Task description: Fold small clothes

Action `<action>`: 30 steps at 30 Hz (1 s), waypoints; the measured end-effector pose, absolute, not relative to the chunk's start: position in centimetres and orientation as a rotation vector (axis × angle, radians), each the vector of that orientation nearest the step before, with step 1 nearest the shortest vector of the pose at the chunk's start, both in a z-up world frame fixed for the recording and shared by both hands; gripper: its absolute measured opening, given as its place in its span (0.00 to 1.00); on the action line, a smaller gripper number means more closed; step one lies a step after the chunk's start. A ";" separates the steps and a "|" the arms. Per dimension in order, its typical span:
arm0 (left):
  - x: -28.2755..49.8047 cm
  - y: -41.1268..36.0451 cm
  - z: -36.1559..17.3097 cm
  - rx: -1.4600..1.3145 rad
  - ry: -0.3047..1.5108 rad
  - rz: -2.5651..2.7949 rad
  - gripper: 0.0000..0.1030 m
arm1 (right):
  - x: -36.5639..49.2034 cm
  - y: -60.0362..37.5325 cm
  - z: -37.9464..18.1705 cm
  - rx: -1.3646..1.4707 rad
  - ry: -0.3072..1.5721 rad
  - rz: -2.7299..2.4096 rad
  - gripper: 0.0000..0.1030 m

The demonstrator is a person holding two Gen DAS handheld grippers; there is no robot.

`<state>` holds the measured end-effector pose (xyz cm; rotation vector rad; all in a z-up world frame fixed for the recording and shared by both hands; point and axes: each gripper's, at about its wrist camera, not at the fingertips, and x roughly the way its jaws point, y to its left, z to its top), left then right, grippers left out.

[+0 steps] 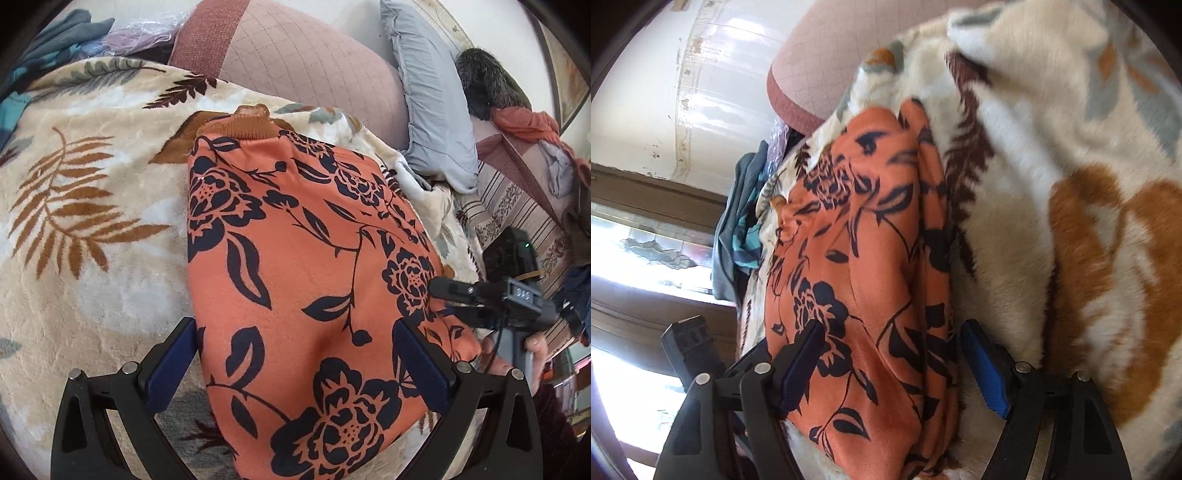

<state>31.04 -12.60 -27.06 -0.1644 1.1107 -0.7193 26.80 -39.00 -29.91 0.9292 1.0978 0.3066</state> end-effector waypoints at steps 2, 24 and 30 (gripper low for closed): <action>31.4 -12.3 -27.2 -0.200 1.117 -0.727 1.00 | 27.2 -38.5 -30.2 0.952 1.067 0.342 0.82; 31.7 -11.4 -25.8 -0.228 1.049 -0.732 0.46 | 26.7 -33.3 -23.8 0.640 0.983 0.278 0.42; 30.6 -10.0 -22.9 -0.213 0.978 -0.757 0.46 | 25.7 -30.6 -19.5 0.534 0.930 0.272 0.41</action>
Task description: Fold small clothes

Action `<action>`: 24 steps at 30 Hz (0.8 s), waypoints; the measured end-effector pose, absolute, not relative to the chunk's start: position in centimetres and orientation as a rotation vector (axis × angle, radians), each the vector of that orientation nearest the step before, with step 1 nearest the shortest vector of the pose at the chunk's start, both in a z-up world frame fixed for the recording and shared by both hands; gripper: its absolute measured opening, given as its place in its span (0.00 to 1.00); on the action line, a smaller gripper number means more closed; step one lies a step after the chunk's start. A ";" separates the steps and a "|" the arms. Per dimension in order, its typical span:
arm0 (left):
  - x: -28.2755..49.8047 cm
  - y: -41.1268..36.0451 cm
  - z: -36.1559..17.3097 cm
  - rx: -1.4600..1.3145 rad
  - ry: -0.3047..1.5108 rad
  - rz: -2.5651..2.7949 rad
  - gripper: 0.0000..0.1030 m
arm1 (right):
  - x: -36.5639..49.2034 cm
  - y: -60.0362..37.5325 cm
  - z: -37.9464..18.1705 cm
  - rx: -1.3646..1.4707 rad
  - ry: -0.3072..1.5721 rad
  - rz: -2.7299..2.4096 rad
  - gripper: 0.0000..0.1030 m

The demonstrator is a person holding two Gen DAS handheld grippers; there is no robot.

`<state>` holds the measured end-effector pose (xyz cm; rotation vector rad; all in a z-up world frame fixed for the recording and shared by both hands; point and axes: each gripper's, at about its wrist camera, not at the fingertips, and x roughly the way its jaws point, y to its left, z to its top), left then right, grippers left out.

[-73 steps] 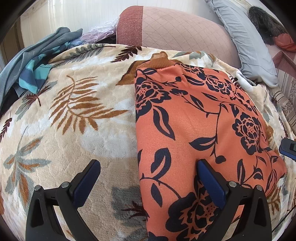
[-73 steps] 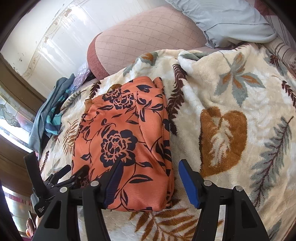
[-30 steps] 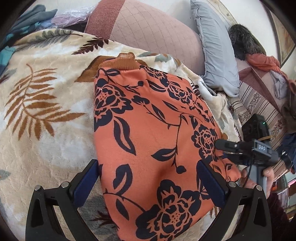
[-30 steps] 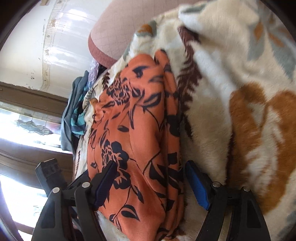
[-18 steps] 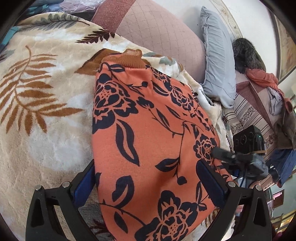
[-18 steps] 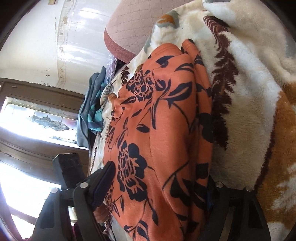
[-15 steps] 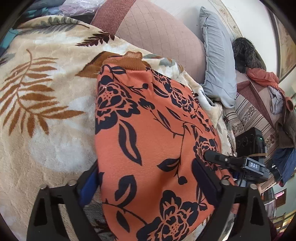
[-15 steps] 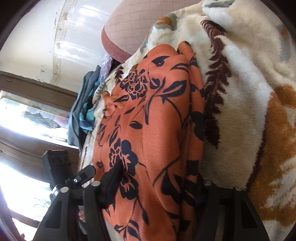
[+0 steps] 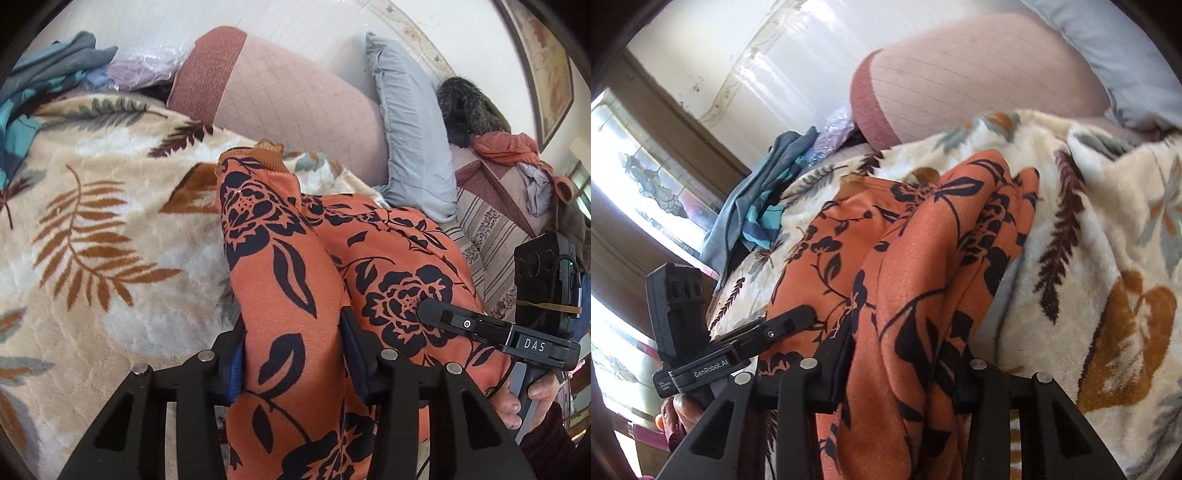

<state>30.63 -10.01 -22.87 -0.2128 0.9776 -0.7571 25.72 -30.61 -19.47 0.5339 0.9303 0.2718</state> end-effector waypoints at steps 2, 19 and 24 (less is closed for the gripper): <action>30.3 -9.0 -21.9 -0.215 0.956 -0.761 0.46 | 25.2 -29.8 -18.3 0.529 0.909 0.278 0.41; 21.9 -3.4 -22.0 0.007 1.004 -0.681 0.46 | 19.3 -23.4 -20.1 0.656 0.977 0.340 0.40; 21.6 -2.6 -24.9 0.013 1.087 -0.540 0.61 | 17.7 -22.9 -24.4 0.650 1.126 0.269 0.52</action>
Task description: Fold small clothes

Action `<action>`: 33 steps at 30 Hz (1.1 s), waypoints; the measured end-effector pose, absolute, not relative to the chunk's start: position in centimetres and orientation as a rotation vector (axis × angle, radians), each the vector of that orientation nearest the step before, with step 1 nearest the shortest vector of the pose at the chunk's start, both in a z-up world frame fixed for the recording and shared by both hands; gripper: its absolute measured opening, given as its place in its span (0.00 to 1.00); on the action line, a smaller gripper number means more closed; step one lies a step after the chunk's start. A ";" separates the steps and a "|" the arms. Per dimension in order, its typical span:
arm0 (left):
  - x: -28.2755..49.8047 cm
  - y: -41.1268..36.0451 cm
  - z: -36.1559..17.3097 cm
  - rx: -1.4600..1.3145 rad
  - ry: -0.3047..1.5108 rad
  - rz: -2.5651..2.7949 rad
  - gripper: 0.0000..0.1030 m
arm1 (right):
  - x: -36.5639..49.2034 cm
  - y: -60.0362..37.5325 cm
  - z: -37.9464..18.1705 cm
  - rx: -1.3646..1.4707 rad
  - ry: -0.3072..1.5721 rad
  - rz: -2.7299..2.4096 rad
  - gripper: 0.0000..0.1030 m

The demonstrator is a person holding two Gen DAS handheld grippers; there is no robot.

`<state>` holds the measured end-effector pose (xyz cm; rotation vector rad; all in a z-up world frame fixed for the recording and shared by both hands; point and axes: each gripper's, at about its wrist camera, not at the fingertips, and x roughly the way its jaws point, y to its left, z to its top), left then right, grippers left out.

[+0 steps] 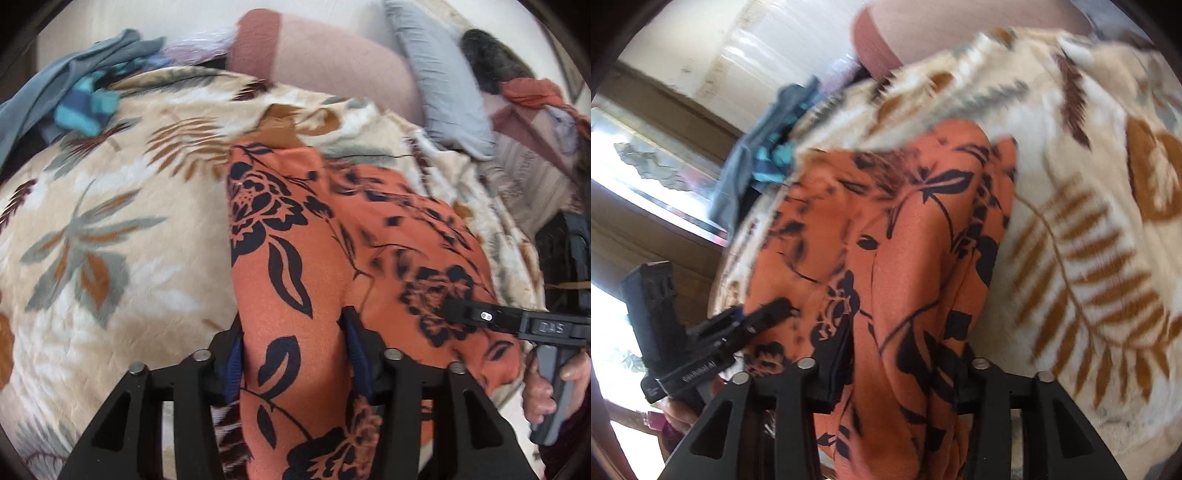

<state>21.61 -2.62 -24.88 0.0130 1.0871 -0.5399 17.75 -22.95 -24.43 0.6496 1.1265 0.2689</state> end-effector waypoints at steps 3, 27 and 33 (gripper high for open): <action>21.0 -1.3 -24.8 -0.023 1.091 -0.441 0.73 | 17.3 -24.2 -25.4 0.745 1.182 0.222 0.66; 1.8 -1.1 -4.1 0.208 0.590 -0.086 0.90 | 0.4 -19.3 -3.9 0.302 0.726 0.041 0.66; -0.2 -1.0 -1.6 0.180 0.534 -0.042 0.99 | -1.6 -18.4 -1.8 0.319 0.677 0.036 0.66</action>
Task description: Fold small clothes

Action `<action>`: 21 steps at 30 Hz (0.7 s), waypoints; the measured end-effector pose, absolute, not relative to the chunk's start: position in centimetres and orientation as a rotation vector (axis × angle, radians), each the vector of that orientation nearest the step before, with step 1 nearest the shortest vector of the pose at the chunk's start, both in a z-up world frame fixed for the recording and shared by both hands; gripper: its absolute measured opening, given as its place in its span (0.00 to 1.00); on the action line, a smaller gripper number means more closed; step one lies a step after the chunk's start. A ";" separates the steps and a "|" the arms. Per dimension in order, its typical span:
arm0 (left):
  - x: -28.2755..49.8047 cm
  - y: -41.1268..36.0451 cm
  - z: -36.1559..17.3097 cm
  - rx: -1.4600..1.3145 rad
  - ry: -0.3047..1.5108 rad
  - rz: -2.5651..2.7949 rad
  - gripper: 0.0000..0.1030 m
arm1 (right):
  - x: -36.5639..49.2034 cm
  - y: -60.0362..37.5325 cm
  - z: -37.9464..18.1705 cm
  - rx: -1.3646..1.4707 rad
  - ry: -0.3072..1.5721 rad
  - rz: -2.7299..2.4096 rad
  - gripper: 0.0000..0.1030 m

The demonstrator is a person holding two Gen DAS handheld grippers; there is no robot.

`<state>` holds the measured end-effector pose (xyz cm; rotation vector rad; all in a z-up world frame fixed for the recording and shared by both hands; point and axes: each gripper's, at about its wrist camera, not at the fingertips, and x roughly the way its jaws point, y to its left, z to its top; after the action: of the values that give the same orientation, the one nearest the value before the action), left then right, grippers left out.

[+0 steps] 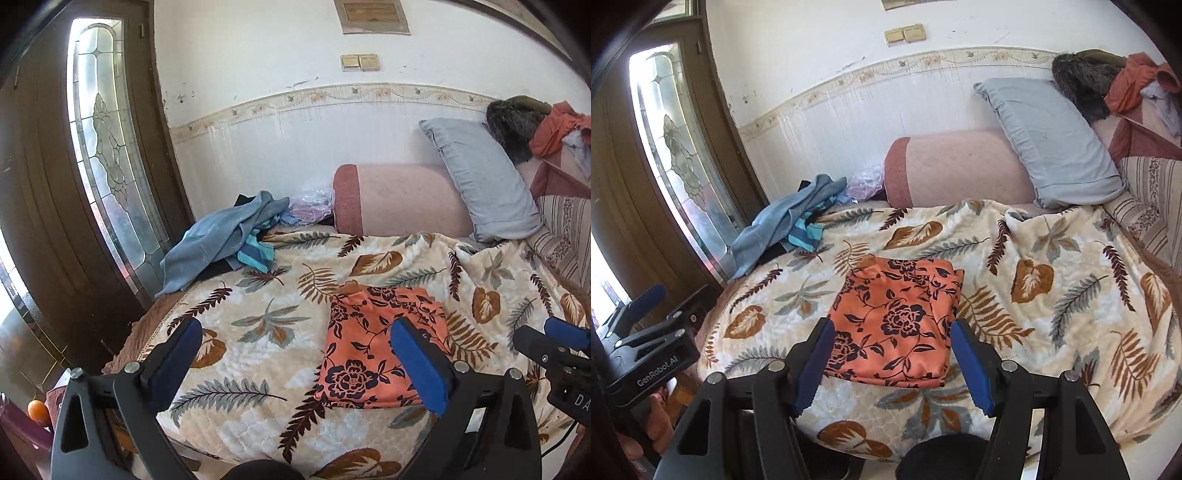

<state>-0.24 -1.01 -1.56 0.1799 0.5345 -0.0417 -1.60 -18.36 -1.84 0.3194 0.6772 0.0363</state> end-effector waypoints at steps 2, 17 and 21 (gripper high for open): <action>-0.6 -0.9 -0.9 0.169 0.516 -0.026 0.99 | -2.2 -18.1 -1.2 0.333 0.656 0.036 0.67; -1.1 -1.9 -0.2 0.198 0.490 -0.029 0.99 | -3.0 -16.8 -0.1 0.291 0.544 -0.004 0.70; -0.7 -1.8 -0.6 0.202 0.501 -0.023 0.99 | -2.4 -16.8 -1.1 0.292 0.575 -0.004 0.69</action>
<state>-0.68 -1.77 -0.57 0.2024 0.5010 -0.0230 -2.35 -16.82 -1.10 0.2920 0.5753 -0.0043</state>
